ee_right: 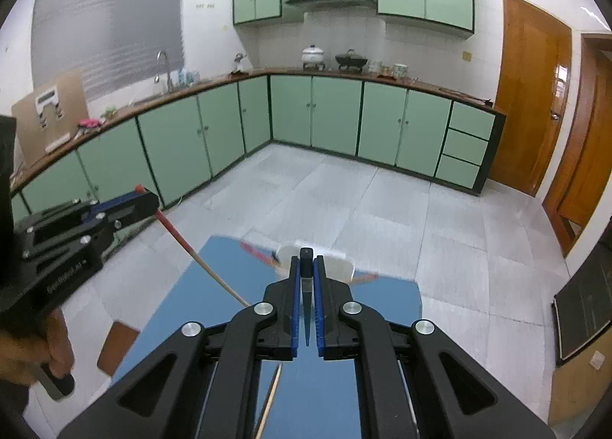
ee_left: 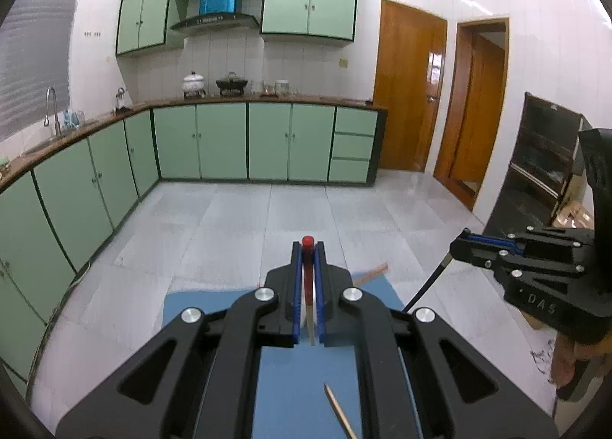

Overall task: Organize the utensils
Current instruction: 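Carry both chopsticks to the white holder and lower them in, then open both tools to release the chopsticks and withdraw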

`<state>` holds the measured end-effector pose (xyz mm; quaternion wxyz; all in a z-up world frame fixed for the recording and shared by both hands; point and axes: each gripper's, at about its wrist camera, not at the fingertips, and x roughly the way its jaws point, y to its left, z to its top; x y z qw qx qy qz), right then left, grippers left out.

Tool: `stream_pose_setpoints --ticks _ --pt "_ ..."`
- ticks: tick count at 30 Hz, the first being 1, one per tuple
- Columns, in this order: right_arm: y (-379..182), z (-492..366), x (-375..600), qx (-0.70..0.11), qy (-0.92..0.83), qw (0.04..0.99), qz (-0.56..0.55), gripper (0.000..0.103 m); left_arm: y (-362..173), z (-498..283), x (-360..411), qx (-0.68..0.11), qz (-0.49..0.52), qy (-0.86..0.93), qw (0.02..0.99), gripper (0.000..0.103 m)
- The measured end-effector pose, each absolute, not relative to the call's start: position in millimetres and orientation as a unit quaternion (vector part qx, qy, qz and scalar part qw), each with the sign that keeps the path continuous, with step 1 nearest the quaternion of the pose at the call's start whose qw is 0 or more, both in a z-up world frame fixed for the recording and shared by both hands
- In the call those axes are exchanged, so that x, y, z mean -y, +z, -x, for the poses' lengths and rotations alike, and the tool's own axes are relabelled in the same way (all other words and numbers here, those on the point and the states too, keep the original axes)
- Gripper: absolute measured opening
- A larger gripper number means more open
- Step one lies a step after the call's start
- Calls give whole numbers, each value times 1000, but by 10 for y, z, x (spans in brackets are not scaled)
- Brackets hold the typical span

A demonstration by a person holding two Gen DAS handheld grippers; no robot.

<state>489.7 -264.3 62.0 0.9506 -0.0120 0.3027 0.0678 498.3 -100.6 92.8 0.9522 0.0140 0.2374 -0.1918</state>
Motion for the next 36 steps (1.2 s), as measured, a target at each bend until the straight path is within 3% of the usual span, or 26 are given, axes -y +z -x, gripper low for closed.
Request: stream_pose_setpoints --ticks 8,23,29,34,36 --pt "639 -5656 2729 -273 40 961 -1 6 823 -5756 1284 -225 1 -165 960 5" --pt "-466 -6626 3094 -338 25 940 -43 8 -290 -6635 1488 -292 -16 -157 943 7" --pt "-415 -6464 3182 -323 26 945 -46 13 -191 -6517 1258 -285 -8 -156 946 23" --pt "-275 -6057 3206 -301 36 952 -47 14 21 -6251 1006 -272 6 -152 950 27" --pt "-257 -5782 3204 -289 44 955 -47 14 51 -6075 891 -270 10 -148 951 33"
